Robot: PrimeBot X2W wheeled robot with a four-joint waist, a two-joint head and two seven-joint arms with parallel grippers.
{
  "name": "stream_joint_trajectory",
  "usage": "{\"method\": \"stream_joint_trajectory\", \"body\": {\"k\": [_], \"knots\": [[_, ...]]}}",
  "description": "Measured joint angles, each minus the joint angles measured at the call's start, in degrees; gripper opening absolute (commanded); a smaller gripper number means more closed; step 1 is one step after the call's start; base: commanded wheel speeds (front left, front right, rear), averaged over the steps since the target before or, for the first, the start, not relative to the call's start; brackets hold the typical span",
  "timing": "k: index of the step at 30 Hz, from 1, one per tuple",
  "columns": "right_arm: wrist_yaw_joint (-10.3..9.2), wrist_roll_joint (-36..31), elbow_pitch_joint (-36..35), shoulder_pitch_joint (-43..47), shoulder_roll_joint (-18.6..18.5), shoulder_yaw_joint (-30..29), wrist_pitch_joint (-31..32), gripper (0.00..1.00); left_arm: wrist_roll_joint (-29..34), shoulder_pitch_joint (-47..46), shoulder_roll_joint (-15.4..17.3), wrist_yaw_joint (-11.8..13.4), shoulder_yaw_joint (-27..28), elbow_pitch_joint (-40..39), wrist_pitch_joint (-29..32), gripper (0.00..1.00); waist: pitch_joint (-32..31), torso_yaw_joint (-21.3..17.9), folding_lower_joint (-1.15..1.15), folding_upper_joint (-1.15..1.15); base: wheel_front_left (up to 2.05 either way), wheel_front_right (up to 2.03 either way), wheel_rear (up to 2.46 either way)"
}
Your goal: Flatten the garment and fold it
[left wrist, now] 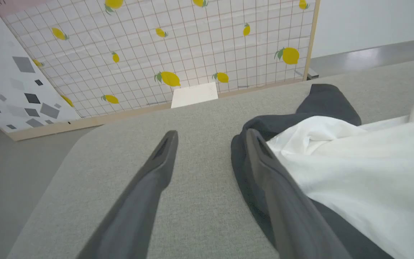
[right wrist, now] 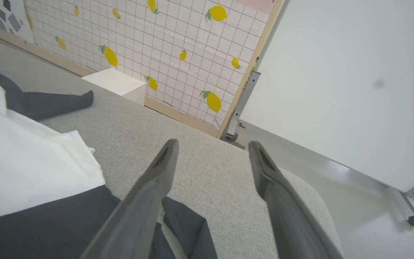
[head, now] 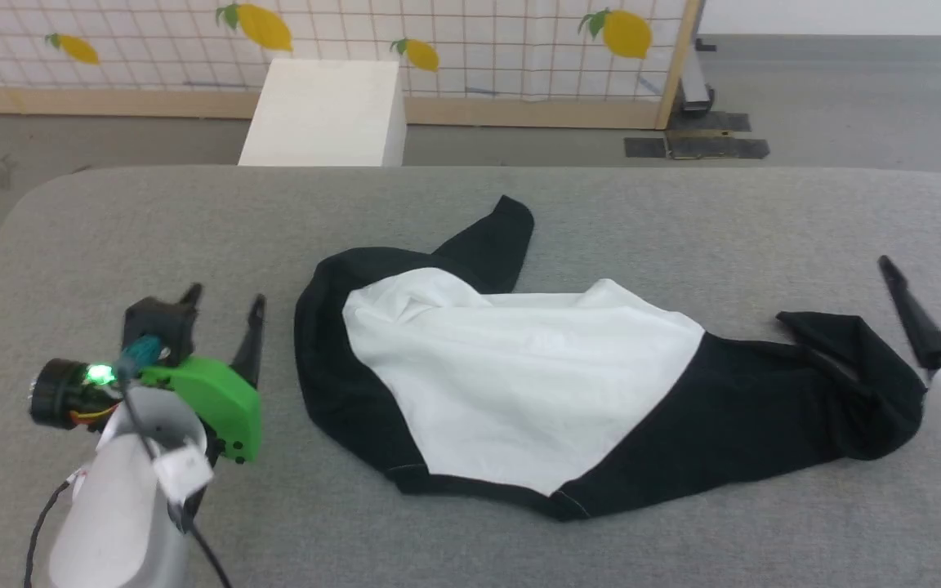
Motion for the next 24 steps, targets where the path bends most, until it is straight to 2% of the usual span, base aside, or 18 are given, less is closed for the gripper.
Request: {"method": "stream_joint_trajectory", "body": {"k": [5, 10, 16, 20, 24], "knots": [[0.00, -9.1, -9.8, 8.2, 7.0, -11.1, -0.3, 1.00, -6.6, -2.5, 2.5, -0.6, -6.5, 1.8, 11.4, 1.00, -0.1, -1.1, 0.00, 0.00, 0.00, 0.00, 0.00], [0.00, -15.6, -20.5, 15.9, 14.5, -18.2, -0.3, 1.00, -17.1, -4.6, 7.6, -0.6, -16.7, 2.0, 22.2, 1.00, 0.3, -1.9, 0.00, 0.00, 0.00, 0.00, 0.00], [0.00, -18.0, -24.8, 22.3, 19.9, -19.4, -0.3, 1.00, -27.4, -7.5, 11.7, -0.7, -24.4, 3.6, 31.8, 1.00, 0.8, -2.6, 0.00, 0.00, 0.00, 0.00, 0.00], [0.00, -18.0, -24.6, 23.1, 21.3, -19.1, -0.3, 1.00, -31.6, -11.1, 11.9, -0.7, -28.0, 6.9, 36.1, 1.00, 1.6, -2.9, 0.00, 0.00, 0.00, 0.00, 0.00], [0.00, -17.8, -24.2, 22.9, 21.4, -17.7, -0.3, 1.00, -34.0, -14.5, 11.3, -0.7, -30.7, 11.8, 37.6, 1.00, 2.7, -3.7, 0.00, 0.00, 0.00, 0.00, 0.00]]}}
